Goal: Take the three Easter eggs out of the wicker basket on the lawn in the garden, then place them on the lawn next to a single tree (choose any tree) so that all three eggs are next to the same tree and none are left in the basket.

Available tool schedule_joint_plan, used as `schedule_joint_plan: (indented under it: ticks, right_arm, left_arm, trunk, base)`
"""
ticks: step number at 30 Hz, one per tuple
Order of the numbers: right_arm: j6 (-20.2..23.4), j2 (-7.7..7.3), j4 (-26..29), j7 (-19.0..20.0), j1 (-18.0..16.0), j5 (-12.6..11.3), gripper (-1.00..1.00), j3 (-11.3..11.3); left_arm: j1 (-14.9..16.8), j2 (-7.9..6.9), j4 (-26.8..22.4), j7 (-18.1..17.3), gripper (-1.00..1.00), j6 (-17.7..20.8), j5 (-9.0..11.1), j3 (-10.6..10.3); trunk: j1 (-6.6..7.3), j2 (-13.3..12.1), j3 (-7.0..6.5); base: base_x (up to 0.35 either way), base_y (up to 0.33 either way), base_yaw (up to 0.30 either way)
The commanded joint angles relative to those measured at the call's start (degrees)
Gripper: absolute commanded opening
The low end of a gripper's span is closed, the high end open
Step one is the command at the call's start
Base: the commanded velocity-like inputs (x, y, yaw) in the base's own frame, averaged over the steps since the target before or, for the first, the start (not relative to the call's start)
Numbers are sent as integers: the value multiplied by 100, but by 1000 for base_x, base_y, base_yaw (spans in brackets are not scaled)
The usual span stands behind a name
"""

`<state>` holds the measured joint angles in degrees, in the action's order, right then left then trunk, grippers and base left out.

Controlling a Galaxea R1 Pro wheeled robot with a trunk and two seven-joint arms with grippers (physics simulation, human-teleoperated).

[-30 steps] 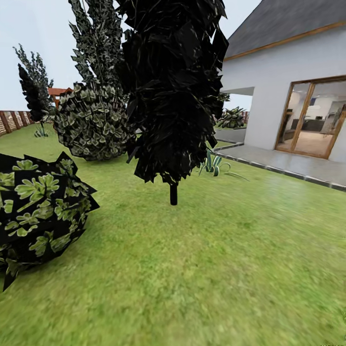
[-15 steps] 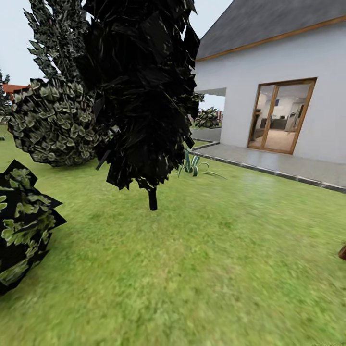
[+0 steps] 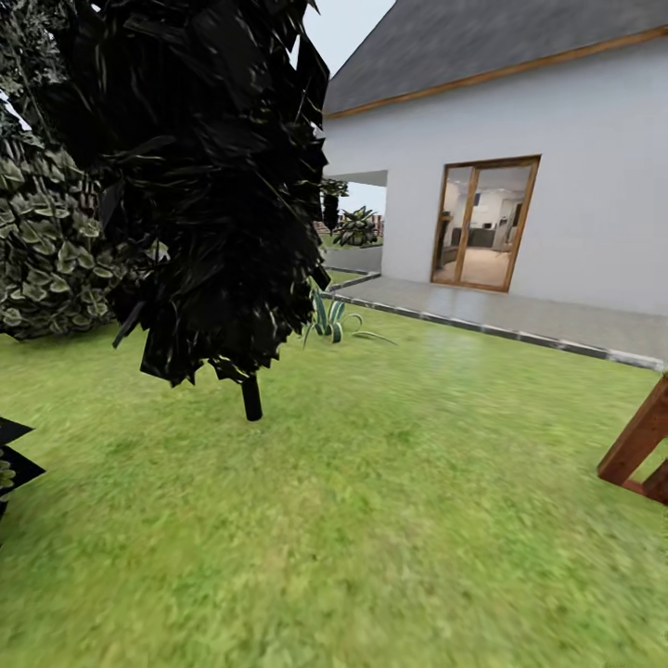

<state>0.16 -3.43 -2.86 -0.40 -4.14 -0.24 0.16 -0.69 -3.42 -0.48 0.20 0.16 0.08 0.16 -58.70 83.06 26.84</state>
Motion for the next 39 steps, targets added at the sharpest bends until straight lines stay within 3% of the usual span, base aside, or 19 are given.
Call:
schedule_joint_plan:
  ticks: [1,15,24,39]
  right_arm:
    - [2,0,-11,-4,-8,-2,100,2]
    - [5,0,-11,-4,-8,-2,100,8]
    - [5,0,-10,-4,-8,-2,100,9]
    - [10,0,-13,-4,-8,-2,100,10]
  left_arm:
    - [-2,0,-5,0,100,2,1,1]
    - [-2,0,-5,0,100,2,1,1]
    - [-2,7,-5,-2,100,4,1,1]
    - [-2,7,-5,-1,100,6,1,1]
  trunk:
    - [-3,2,4]
    - [-3,2,4]
    - [-3,2,4]
    - [-3,2,4]
  base:
    - [286,0,-294]
    - [267,0,-291]
    - [259,0,-66]
    - [259,0,-278]
